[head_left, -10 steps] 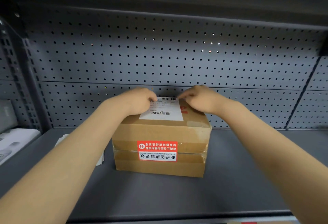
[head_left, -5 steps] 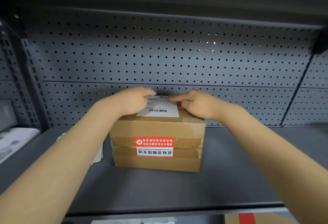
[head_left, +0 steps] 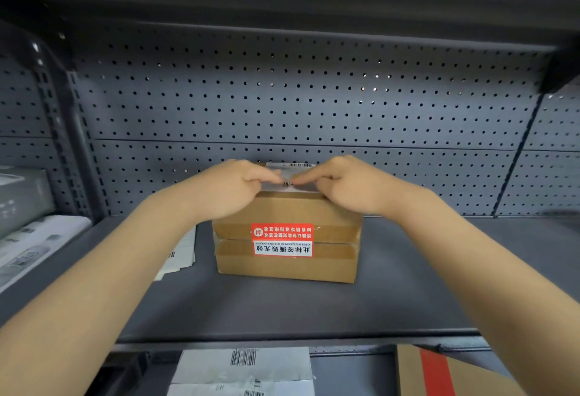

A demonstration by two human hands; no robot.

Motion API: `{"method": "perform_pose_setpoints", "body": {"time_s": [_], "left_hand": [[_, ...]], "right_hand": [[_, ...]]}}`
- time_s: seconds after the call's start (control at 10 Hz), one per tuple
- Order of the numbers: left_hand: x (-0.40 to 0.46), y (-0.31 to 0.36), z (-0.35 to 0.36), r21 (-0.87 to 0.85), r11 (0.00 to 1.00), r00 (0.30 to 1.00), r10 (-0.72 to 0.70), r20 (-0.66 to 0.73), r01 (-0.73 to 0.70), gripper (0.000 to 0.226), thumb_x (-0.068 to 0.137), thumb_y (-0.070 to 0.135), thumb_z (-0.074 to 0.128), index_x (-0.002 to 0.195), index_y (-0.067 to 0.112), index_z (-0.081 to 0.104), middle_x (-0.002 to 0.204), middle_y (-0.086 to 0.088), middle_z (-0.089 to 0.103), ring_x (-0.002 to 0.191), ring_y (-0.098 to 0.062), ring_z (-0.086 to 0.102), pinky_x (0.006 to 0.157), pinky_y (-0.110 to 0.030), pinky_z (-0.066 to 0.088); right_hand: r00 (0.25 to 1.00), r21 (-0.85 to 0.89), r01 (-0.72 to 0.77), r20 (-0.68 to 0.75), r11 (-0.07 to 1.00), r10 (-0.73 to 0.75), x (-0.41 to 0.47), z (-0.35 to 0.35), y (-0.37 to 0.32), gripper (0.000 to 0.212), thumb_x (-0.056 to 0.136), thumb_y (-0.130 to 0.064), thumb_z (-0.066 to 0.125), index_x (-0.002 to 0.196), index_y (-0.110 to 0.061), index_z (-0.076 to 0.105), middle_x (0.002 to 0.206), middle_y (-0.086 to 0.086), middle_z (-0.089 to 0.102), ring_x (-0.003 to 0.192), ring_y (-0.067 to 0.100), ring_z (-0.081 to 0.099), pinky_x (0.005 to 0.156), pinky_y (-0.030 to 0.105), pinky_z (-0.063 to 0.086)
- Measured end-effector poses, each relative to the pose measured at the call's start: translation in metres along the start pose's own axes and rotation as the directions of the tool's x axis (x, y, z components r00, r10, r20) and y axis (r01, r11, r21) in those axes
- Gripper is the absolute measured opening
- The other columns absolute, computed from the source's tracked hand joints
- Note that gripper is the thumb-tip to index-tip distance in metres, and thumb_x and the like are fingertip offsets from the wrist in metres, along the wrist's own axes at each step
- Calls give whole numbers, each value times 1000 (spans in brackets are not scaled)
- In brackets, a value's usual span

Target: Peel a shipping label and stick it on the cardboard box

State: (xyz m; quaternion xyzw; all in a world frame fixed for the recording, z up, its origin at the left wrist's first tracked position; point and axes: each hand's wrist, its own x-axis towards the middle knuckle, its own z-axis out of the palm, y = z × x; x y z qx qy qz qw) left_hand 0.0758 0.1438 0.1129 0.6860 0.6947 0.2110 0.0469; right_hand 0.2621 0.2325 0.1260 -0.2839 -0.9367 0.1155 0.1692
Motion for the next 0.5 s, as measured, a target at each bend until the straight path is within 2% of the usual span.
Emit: {"method": "perform_pose_setpoints", "body": {"time_s": [0.1,0.2,0.3,0.4,0.5], "left_hand": [[-5,-3,5,-44,998,999,-35,19,36,53,93,9,31,114,48,62,135,12,57,122,-16,53,106,-38,39],[-14,-13,2,-68,995,998,-68,-4,67,56,93,14,31,99,60,61,127,16,62,116,-20,57,103,-42,42],[-21,-18,1,-90,992,995,-93,-29,90,53,94,10,31,112,49,62,132,21,56,119,-15,54,105,-37,40],[-27,-14,9,-91,993,993,-84,-86,76,52,94,10,31,119,45,59,138,15,52,117,-19,55,103,-39,42],[-32,-8,15,-294,954,983,-107,-150,59,50,95,10,33,125,44,53,131,16,56,106,-7,55,95,-24,40]], "right_hand": [[1000,-33,1,21,999,0,-8,2,-3,50,90,-9,33,117,-36,65,116,-13,66,57,-13,51,55,3,36],[999,-35,-39,2,999,39,-18,-1,7,49,90,-8,34,116,-34,66,118,-15,65,55,-4,52,55,7,38],[996,-23,-81,-26,996,81,-26,-5,17,49,87,-10,34,111,-34,69,126,-12,64,80,18,66,83,29,52],[996,-36,-81,-34,996,80,-31,-4,16,49,88,-7,34,115,-29,68,129,-15,61,78,16,63,86,31,51],[994,-62,-87,-69,994,83,-33,-7,17,49,87,-5,35,122,-27,62,125,-6,65,103,16,61,93,29,47]]}}
